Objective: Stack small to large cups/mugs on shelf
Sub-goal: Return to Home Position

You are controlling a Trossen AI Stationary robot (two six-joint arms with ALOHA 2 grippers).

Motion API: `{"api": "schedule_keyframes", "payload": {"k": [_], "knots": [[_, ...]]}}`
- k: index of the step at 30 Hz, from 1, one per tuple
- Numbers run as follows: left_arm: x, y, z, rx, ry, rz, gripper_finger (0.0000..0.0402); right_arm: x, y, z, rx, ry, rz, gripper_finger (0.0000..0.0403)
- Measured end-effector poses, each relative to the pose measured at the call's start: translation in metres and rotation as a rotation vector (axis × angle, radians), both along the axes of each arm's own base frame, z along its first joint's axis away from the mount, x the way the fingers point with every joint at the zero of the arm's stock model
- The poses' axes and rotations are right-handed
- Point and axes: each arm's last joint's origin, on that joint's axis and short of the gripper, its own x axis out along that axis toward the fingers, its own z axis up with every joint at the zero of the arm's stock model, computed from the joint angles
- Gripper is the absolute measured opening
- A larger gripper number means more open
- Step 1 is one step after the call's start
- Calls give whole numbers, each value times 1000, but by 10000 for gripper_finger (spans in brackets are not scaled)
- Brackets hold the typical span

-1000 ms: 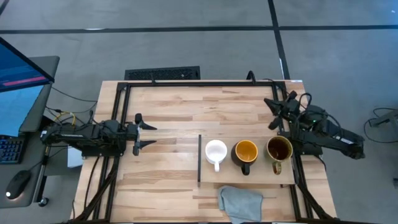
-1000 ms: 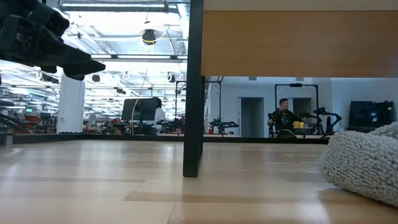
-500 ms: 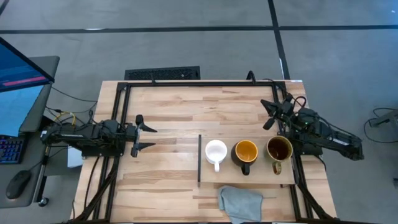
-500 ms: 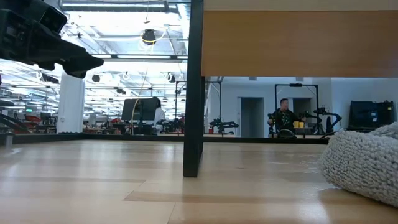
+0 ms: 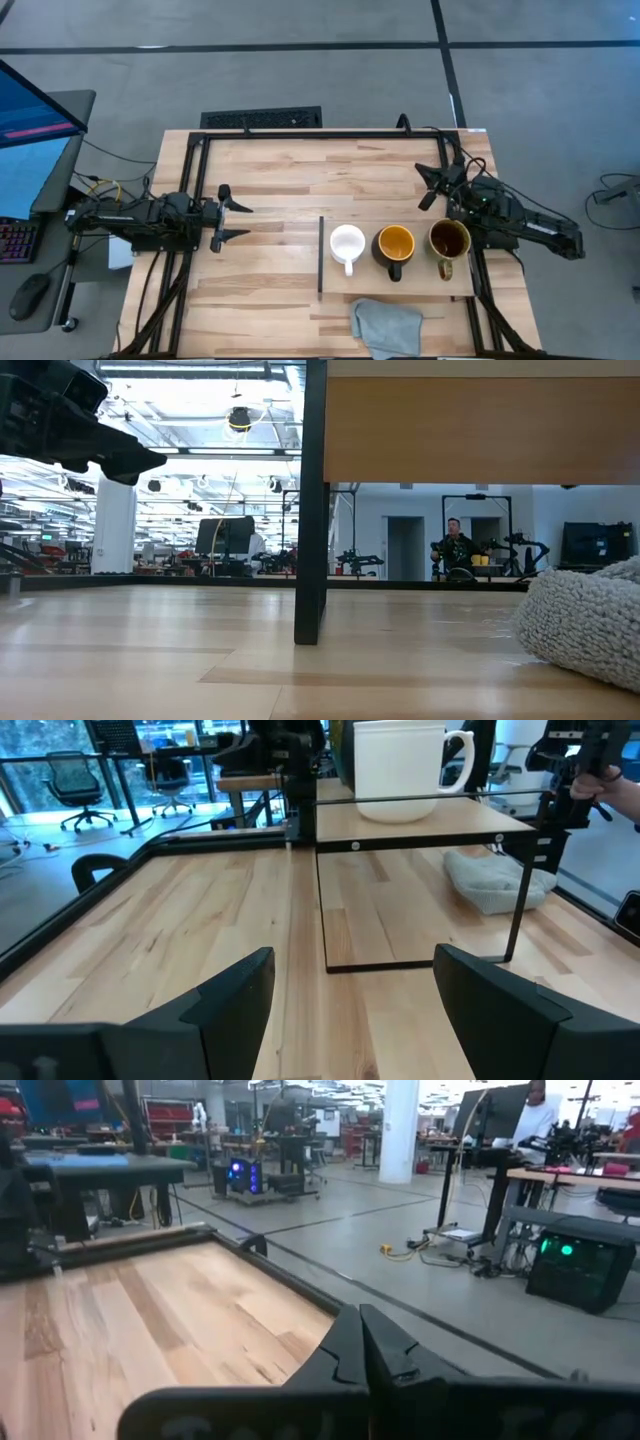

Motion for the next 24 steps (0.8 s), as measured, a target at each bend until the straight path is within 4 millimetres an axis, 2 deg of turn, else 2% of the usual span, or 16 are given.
{"api": "schedule_keyframes", "payload": {"k": [7, 16, 19, 22, 24], "knots": [[0, 0, 3, 42, -29, -19, 266, 6, -2, -14, -15, -44, 2, 1], [-1, -6, 7, 128, -96, -219, 266, 7, -1, -15, -36, -65, 24, 1], [-1, -6, 8, 126, -103, -215, 266, 7, -1, -15, -32, -68, 27, 2], [0, -6, 8, 135, -209, -206, 266, 7, -1, -15, -30, -70, 29, 3], [0, -5, 8, 122, -217, -179, 266, 7, -1, -15, -24, -74, 30, 4]]}}
